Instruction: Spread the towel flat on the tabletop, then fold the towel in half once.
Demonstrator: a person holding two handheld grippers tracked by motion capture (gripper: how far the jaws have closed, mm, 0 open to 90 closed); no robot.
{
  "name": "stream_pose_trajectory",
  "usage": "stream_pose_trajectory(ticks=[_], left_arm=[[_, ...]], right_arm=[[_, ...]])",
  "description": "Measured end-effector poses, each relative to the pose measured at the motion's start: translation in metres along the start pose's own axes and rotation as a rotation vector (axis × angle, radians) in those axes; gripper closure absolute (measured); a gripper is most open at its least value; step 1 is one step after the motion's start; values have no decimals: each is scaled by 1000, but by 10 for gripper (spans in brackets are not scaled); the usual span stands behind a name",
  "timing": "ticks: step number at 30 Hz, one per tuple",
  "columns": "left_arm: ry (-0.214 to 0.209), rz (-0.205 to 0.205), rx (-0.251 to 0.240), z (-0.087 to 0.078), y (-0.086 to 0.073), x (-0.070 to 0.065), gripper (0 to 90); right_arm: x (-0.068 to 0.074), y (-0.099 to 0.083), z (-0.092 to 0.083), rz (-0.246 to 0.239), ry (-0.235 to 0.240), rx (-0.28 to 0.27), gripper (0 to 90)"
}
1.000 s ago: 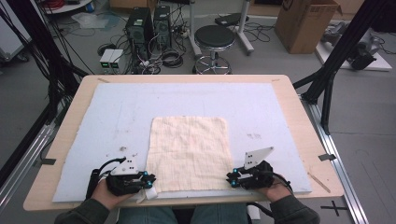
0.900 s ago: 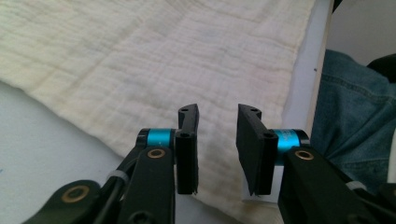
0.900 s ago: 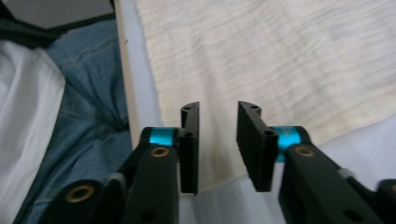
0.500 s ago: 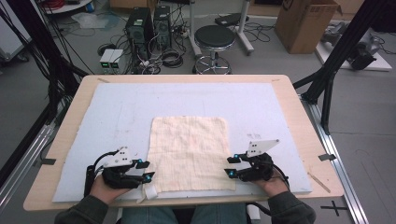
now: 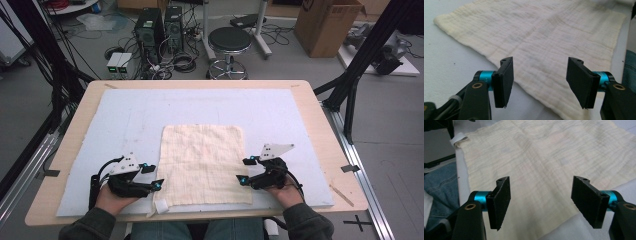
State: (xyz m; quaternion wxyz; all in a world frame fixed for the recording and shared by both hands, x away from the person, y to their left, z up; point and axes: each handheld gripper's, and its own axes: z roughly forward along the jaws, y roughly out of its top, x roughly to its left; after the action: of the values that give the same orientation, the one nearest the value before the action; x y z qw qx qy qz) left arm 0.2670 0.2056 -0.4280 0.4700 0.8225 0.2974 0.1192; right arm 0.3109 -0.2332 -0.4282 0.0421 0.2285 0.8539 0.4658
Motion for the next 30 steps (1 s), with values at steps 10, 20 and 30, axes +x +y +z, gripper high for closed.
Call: stream_pose_trajectory(ticks=[10, 20, 30], left_arm=[[7, -3, -3, 0, 3, 1, 357], [10, 1, 1, 0, 3, 2, 353], [14, -4, 6, 1, 5, 4, 349]], right_arm=[[-1, 1, 5, -13, -19, 29, 292], [0, 2, 6, -24, -18, 42, 293], [-4, 2, 6, -27, -24, 41, 293]])
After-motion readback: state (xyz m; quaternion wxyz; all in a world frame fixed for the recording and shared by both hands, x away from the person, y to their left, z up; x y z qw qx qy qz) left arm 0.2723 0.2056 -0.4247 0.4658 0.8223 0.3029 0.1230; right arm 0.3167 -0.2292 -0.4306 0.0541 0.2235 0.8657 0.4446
